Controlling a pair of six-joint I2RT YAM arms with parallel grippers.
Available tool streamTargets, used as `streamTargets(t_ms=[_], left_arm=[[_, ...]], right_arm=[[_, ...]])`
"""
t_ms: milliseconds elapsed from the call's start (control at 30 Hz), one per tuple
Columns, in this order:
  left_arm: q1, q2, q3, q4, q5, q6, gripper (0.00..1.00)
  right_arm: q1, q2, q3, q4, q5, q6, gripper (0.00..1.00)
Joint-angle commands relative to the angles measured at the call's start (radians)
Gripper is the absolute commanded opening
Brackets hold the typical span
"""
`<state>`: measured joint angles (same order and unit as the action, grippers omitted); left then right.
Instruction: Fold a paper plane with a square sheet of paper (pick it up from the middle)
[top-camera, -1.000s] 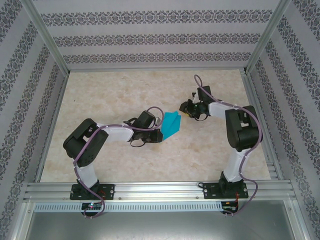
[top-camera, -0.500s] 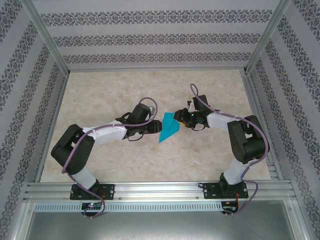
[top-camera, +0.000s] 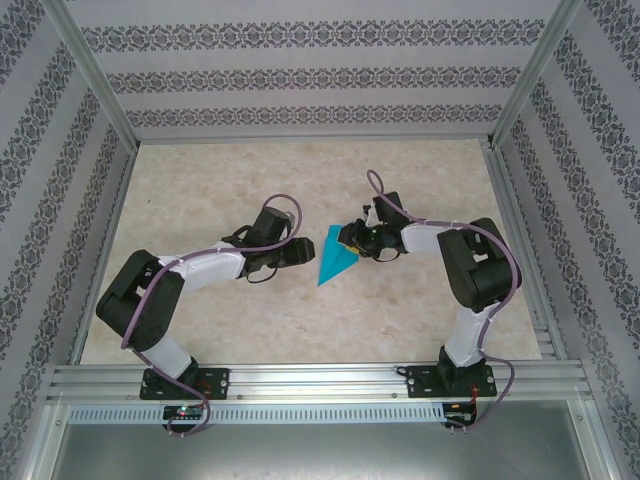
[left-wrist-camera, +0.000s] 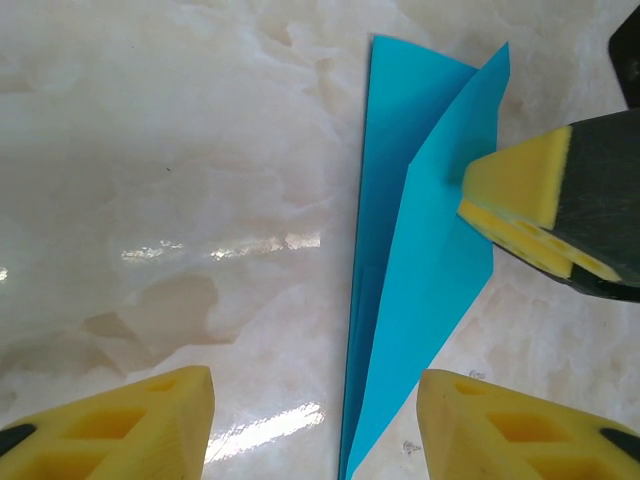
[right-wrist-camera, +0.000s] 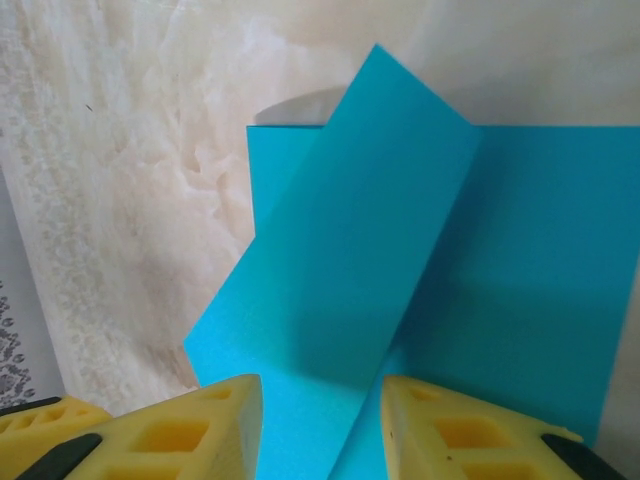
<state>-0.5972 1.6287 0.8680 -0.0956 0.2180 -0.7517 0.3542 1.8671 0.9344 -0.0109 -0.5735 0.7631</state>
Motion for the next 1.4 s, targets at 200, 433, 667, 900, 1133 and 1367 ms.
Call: streamTargets(t_ms=[200,433,667,900,1133,1367], left_arm=[[0.055,-0.021,-0.027,-0.010,0.009,-0.002,0.66],[0.100,-0.062,-0.072,0.051,0.067,-0.009,0.82],[0.152,-0.129,-0.105,0.135,0.245,-0.048,0.96],[0.157,-0.185,-0.120,0.273,0.392,-0.123,1.00],[0.155,-0.142,-0.145,0.552,0.527,-0.294,1.00],[0.151,-0.106,-0.155,0.687,0.563,-0.370,0.79]], right_arm=[[0.016,0.052,-0.044,0.237,-0.094,0.069,0.31],[0.017,0.045,-0.076,0.328,-0.116,0.097,0.13],[0.011,-0.044,-0.103,0.530,-0.215,0.201,0.11],[0.015,-0.135,-0.081,0.652,-0.311,0.317,0.11],[0.041,-0.146,-0.057,0.785,-0.359,0.443,0.12],[0.052,-0.129,-0.055,0.838,-0.371,0.490,0.13]])
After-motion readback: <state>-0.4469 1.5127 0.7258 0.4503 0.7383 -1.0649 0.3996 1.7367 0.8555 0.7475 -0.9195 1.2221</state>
